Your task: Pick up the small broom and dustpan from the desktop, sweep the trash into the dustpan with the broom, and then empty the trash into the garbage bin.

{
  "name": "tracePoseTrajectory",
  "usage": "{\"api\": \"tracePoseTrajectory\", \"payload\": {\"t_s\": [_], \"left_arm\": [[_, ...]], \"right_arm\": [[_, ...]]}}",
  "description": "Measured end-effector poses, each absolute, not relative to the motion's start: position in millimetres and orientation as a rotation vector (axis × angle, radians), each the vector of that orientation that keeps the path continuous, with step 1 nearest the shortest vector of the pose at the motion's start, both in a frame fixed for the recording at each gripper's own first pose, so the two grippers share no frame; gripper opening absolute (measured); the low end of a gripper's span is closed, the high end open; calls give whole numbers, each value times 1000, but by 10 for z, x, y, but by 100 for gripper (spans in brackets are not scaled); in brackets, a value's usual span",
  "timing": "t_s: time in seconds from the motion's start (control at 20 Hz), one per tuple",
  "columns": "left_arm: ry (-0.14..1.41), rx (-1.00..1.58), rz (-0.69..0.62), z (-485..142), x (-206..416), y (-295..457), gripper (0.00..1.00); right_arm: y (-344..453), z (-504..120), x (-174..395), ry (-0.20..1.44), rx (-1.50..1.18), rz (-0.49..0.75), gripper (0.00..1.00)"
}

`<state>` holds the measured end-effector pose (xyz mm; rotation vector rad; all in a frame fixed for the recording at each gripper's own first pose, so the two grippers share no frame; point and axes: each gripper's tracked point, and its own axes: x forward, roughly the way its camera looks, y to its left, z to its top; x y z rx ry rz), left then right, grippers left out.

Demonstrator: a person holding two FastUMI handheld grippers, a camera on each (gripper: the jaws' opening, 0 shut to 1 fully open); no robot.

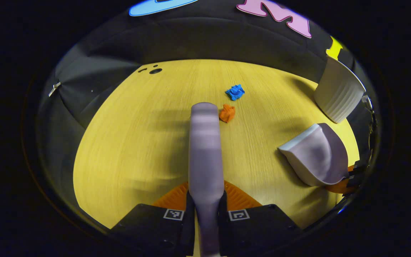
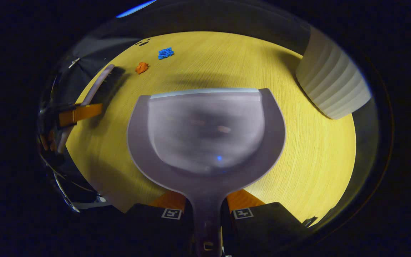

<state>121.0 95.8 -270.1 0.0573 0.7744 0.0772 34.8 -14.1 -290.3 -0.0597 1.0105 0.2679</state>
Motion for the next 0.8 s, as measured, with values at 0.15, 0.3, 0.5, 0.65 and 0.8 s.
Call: {"api": "tracePoseTrajectory", "payload": {"t_s": [0.15,0.3,0.5,0.65,0.8], "left_arm": [[778,42,52,-2555,1443,1039,31],[809,22,28,-2466,1752,1134,29],[848,87,-24,-2402,2217,1206,31],[868,185,-49,-2367,2508,1183,32],[889,290,-91,-2415,2706,1106,31]], "right_arm": [[-249,-2866,418,1005,-118,298,37],[-326,-2783,560,981,-179,325,41],[-419,-2618,823,951,-240,374,37],[-458,-2571,934,956,-253,405,37],[-429,-2618,1027,958,-291,444,41]]}}
